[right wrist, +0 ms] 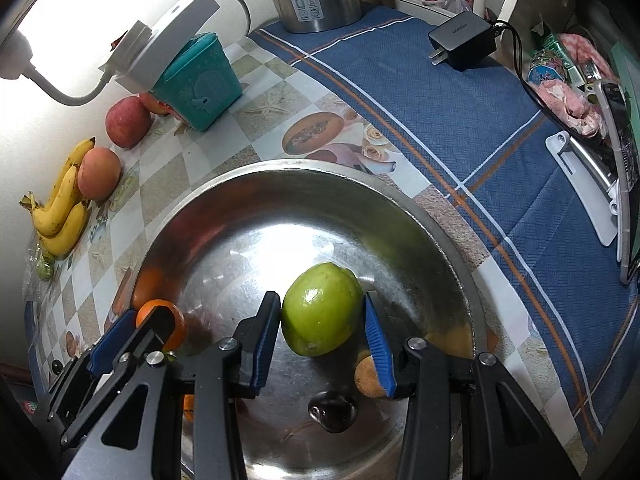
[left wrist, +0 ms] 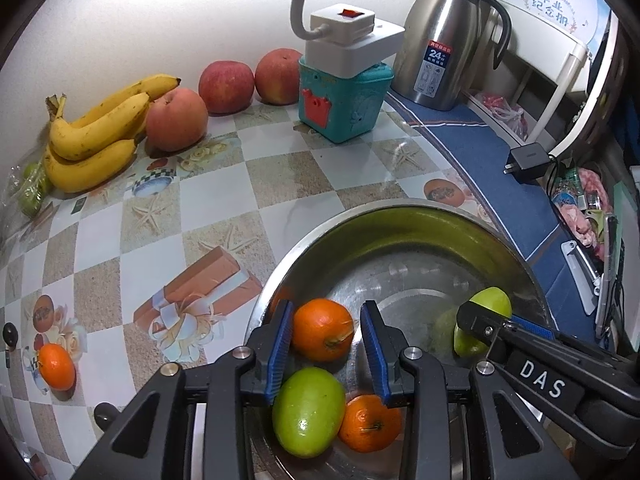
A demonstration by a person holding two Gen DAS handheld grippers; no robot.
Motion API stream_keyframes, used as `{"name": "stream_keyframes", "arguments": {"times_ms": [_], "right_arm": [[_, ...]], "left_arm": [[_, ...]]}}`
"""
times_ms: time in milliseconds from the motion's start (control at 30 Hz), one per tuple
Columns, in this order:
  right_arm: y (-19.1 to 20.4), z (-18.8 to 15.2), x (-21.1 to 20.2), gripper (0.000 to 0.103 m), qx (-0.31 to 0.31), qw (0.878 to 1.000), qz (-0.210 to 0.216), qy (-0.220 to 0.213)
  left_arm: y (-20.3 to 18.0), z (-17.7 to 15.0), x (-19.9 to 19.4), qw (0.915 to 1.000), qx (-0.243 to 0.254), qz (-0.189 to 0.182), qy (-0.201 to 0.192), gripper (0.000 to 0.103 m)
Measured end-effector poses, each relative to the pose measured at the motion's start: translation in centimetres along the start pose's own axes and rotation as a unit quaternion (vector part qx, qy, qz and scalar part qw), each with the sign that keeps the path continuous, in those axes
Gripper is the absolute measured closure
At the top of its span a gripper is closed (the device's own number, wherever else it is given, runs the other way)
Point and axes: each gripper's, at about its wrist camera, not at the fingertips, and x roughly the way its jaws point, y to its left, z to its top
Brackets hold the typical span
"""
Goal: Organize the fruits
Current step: 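Lower the orange and green apple into the basin and open both grippers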
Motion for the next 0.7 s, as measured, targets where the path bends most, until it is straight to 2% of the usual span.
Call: {"name": "stream_keyframes", "arguments": {"times_ms": [67, 433, 700], "right_arm": [[0.0, 0.0, 0.0, 0.059, 0.000, 1.000, -0.002, 0.000], [-0.1, 0.1, -1.0, 0.058, 0.000, 1.000, 0.001, -0.012], [0.1, 0.3, -3.1, 0.058, -0.009, 0.999, 0.008, -0.038]], "left_arm": [[-0.1, 0.1, -0.2, 1.0000, 0.001, -0.003, -0.002, 0.059], [-0.1, 0.9, -2.1, 0.9999, -0.003, -0.005, -0.014, 0.059], [2.0, 1.7, -4.4, 0.9987, -0.050, 0.006, -0.010, 0.057]]}}
